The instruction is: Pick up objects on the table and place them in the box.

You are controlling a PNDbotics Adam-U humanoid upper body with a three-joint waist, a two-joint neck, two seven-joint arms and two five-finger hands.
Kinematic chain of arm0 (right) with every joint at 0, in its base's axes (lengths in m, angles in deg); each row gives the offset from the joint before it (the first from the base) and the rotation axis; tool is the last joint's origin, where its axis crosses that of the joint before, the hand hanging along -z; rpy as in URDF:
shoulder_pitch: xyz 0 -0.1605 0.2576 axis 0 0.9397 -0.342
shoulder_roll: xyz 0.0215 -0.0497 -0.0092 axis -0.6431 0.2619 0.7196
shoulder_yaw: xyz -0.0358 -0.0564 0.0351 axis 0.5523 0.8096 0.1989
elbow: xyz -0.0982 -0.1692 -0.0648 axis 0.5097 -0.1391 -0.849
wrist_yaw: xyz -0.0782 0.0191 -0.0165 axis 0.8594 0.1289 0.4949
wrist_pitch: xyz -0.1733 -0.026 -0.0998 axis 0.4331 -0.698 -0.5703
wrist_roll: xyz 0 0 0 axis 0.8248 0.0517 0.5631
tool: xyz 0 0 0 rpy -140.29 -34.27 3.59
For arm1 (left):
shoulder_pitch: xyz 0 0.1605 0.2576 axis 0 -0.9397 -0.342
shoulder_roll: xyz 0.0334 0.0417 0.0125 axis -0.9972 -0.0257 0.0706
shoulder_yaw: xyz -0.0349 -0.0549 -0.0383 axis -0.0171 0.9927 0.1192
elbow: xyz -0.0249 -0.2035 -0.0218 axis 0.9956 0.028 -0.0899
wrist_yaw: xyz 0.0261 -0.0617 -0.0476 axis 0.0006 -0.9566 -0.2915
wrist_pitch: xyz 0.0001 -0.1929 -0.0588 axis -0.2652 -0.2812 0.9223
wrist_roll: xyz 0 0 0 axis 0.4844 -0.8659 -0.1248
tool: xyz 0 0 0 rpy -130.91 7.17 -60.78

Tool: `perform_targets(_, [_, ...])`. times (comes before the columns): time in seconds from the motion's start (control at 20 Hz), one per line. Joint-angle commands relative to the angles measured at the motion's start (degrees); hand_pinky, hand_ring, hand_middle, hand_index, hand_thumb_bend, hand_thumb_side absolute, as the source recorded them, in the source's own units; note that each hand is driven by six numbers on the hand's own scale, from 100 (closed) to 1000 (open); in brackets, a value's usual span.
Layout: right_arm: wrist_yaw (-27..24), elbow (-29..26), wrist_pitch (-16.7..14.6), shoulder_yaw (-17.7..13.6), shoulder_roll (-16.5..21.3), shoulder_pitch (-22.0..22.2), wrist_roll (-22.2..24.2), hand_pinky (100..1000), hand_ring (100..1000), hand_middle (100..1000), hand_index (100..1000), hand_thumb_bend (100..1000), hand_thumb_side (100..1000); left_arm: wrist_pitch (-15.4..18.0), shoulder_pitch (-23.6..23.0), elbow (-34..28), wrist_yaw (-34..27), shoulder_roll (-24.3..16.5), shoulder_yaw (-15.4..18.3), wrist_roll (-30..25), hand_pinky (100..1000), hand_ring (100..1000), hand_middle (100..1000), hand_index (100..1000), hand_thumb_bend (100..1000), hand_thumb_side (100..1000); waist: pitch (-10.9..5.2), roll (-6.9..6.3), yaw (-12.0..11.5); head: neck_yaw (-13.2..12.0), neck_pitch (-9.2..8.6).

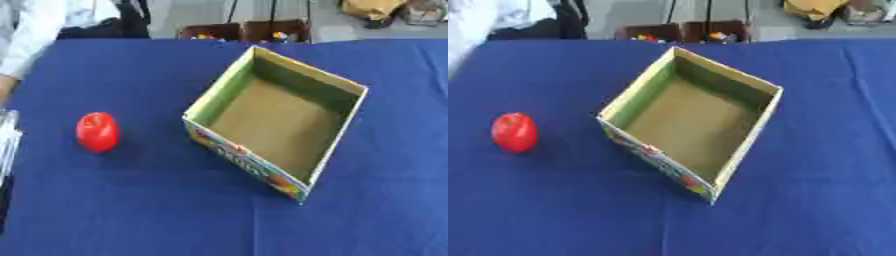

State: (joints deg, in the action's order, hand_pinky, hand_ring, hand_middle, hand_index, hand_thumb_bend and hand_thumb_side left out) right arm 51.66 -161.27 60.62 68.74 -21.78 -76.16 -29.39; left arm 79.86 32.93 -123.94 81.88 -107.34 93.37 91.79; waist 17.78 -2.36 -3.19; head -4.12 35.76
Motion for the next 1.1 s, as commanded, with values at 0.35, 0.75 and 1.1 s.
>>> perform_targets(0.35, [0.3,-0.7,0.1,-0.8,1.9,0.0,0.0,732,753,757,838,100,1000,-2.7,-0.4,-0.8,1.4,-6.1,2.0,-0.6,567,765,732,952,161,1000,-1.27,0.38,-0.2,-0.4,0.51])
perform_targets(0.75, [0.3,-0.7,0.6,-0.6,1.8,0.6,0.3,734,754,757,838,100,1000,-16.7,0.4,-0.7,5.0,-19.7,3.7,-11.3,540,752,737,956,198,1000,-1.67,-0.26,0.1,-0.6,0.64])
perform_targets(1.1, [0.1,-0.7,0.6,-0.2,2.0,0.7,0.9,735,754,756,838,100,1000,-21.5,2.9,6.6,7.7,-27.5,1.5,-28.6,550,767,822,1000,340,1000,-2.05,-0.69,0.8,-1.1,0.67])
